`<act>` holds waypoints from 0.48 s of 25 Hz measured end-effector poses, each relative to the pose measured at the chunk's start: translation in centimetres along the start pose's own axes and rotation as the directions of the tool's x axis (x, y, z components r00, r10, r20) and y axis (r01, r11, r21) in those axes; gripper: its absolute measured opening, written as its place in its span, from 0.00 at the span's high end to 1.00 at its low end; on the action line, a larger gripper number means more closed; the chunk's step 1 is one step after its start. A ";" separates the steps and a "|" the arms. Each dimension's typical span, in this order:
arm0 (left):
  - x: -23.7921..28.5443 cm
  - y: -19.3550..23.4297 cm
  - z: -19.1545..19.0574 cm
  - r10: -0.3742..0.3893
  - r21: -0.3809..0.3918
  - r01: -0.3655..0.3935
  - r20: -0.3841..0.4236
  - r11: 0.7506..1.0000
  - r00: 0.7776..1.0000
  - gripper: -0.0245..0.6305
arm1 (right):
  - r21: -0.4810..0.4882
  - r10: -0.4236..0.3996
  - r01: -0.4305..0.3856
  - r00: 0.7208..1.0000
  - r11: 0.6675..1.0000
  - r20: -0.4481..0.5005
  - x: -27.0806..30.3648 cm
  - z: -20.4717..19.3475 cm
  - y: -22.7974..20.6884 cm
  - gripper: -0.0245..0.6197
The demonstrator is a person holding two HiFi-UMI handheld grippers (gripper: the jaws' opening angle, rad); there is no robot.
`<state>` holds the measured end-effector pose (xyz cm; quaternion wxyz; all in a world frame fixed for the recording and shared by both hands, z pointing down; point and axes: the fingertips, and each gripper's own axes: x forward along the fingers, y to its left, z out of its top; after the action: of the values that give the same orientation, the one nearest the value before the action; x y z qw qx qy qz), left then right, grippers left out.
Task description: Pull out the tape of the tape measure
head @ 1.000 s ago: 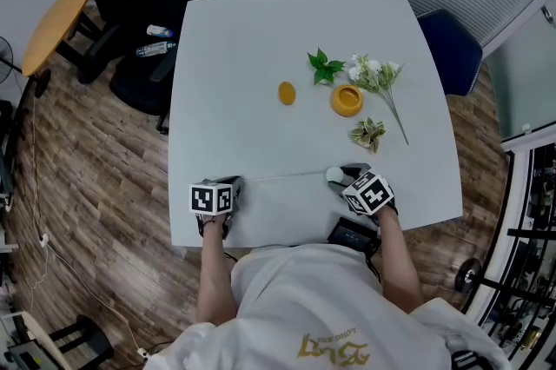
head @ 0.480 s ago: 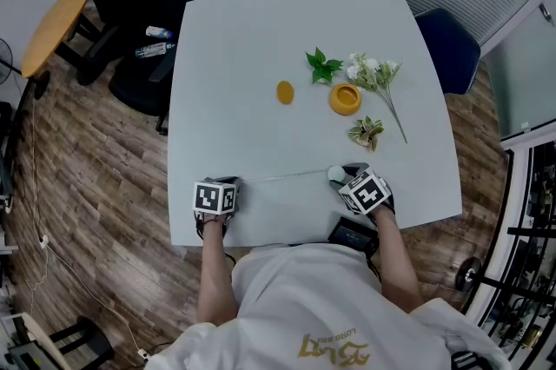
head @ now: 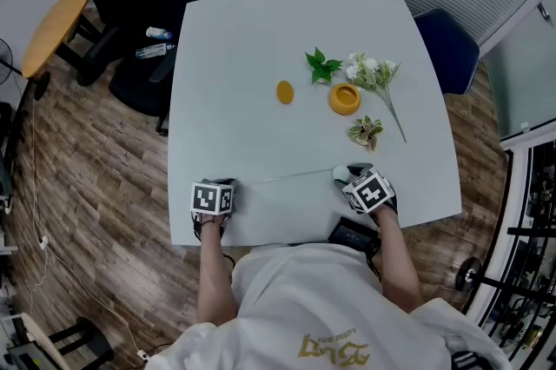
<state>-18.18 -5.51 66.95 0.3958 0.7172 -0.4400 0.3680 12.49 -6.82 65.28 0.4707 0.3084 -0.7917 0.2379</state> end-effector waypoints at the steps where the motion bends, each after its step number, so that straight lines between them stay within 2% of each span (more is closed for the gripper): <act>1: 0.0 0.1 -0.1 0.001 -0.003 -0.001 -0.001 1.000 1.000 0.95 | 0.001 -0.002 0.002 1.000 1.000 -0.002 0.0 -0.1 -0.1 0.61; 12: -0.4 0.6 -0.1 0.005 -0.021 -0.005 0.008 1.000 1.000 0.95 | 0.008 -0.004 0.005 1.000 1.000 -0.013 0.0 -0.4 -0.4 0.61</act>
<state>-18.83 -5.46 66.82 0.4006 0.7134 -0.4473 0.3613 13.00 -6.88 65.51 0.4749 0.3106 -0.7870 0.2421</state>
